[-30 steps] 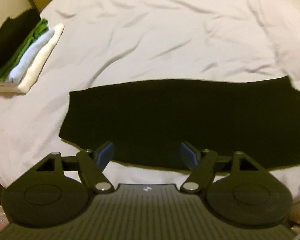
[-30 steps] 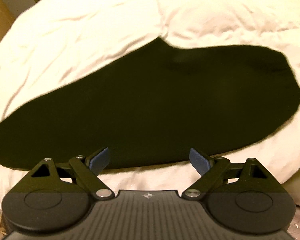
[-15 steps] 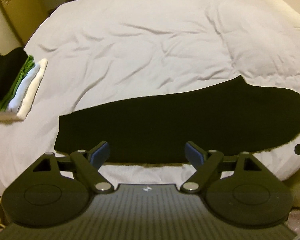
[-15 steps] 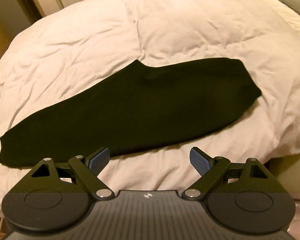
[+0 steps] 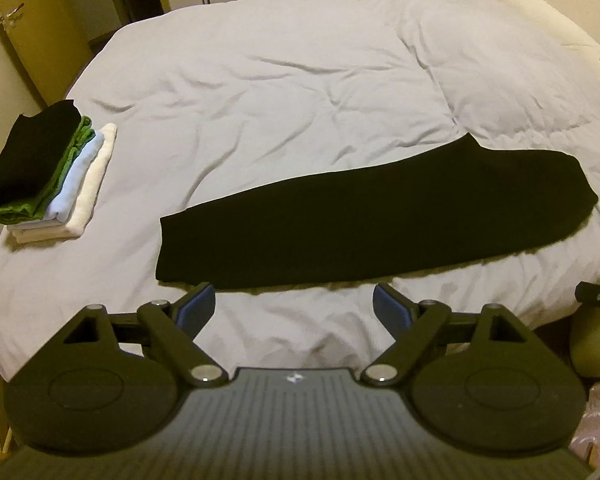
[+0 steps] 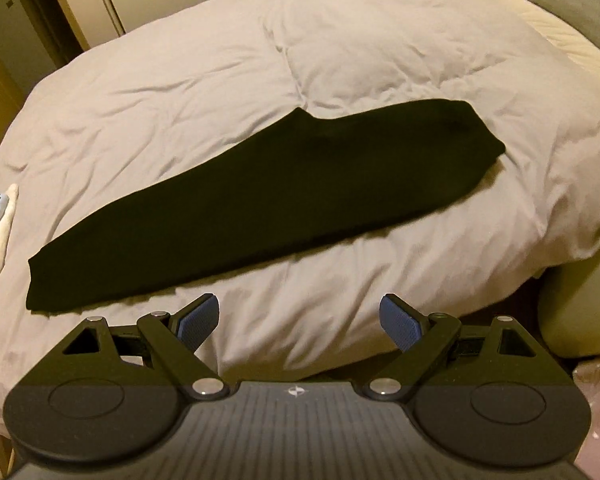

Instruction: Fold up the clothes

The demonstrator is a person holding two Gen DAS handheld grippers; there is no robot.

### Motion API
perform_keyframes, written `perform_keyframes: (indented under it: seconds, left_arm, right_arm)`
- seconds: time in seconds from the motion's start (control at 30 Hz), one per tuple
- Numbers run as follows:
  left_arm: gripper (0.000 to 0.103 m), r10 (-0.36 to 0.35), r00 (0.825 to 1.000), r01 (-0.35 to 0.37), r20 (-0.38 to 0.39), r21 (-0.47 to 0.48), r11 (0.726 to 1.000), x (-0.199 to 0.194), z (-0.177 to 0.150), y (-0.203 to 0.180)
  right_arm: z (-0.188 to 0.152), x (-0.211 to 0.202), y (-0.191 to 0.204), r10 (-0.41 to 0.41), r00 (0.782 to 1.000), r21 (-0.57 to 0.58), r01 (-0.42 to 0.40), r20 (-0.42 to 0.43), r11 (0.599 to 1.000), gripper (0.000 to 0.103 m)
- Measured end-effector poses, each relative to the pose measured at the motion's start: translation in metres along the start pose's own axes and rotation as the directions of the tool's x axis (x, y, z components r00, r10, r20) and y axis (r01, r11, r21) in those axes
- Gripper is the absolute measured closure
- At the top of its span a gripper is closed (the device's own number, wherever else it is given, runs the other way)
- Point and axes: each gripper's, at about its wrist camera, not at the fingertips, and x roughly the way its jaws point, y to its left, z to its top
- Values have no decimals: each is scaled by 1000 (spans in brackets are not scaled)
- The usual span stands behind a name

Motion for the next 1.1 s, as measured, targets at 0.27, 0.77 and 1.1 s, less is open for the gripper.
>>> perform_keyframes:
  seconds: [0.27, 0.77, 1.1]
  left_arm:
    - [18, -17, 999, 16, 44, 38, 999, -25, -19, 11]
    - [17, -33, 998, 31, 56, 36, 999, -31, -19, 9]
    - [16, 3, 1000, -2, 14, -48, 999, 9, 17, -18]
  right_arm:
    - [-33, -25, 7, -5, 1000, 25, 4, 28, 1000, 14]
    - [-34, -35, 10, -18, 999, 15, 18, 51, 1000, 14]
    - [13, 3, -13, 10, 1000, -25, -9, 22, 1000, 14]
